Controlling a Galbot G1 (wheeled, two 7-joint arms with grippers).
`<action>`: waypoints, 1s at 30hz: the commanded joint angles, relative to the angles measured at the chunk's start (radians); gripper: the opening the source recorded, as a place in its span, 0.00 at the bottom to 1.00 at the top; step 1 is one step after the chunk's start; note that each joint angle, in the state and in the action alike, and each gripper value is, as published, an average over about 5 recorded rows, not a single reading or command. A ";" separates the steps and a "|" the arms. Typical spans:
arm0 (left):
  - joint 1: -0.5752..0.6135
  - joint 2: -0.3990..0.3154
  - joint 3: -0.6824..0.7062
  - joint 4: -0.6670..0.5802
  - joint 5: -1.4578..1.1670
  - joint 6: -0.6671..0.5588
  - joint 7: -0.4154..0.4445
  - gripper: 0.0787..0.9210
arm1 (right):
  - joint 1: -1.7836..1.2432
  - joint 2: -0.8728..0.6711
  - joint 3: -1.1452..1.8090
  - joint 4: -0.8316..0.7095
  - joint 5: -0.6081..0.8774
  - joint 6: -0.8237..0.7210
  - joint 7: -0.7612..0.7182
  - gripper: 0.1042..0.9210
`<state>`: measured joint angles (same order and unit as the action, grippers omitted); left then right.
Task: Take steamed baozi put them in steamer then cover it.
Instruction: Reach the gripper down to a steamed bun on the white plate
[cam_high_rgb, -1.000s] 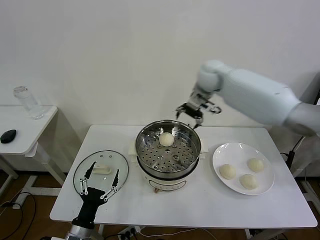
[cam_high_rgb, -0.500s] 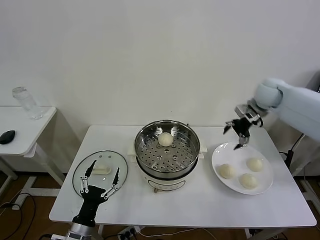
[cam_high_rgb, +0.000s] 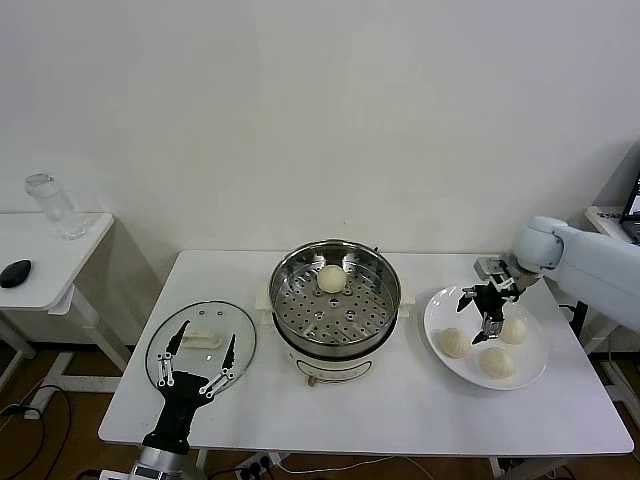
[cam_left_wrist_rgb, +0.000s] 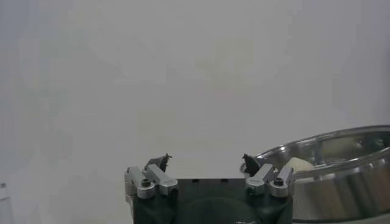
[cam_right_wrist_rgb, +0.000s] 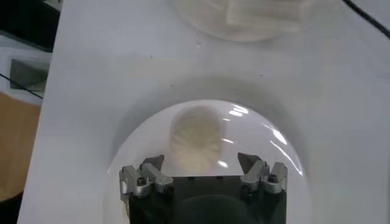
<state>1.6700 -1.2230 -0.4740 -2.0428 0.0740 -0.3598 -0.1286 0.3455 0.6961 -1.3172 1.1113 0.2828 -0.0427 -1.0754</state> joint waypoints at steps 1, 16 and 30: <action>0.003 0.000 -0.002 -0.004 -0.014 0.001 0.001 0.88 | -0.077 0.007 0.033 -0.016 -0.020 -0.019 0.042 0.88; 0.008 0.000 -0.011 -0.004 -0.014 -0.004 0.002 0.88 | -0.111 0.068 0.057 -0.062 -0.047 -0.012 0.044 0.88; 0.008 0.001 -0.018 -0.003 -0.014 -0.006 0.001 0.88 | -0.130 0.083 0.068 -0.089 -0.069 -0.008 0.048 0.78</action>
<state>1.6781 -1.2225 -0.4923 -2.0460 0.0616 -0.3656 -0.1278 0.2255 0.7747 -1.2526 1.0294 0.2201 -0.0505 -1.0304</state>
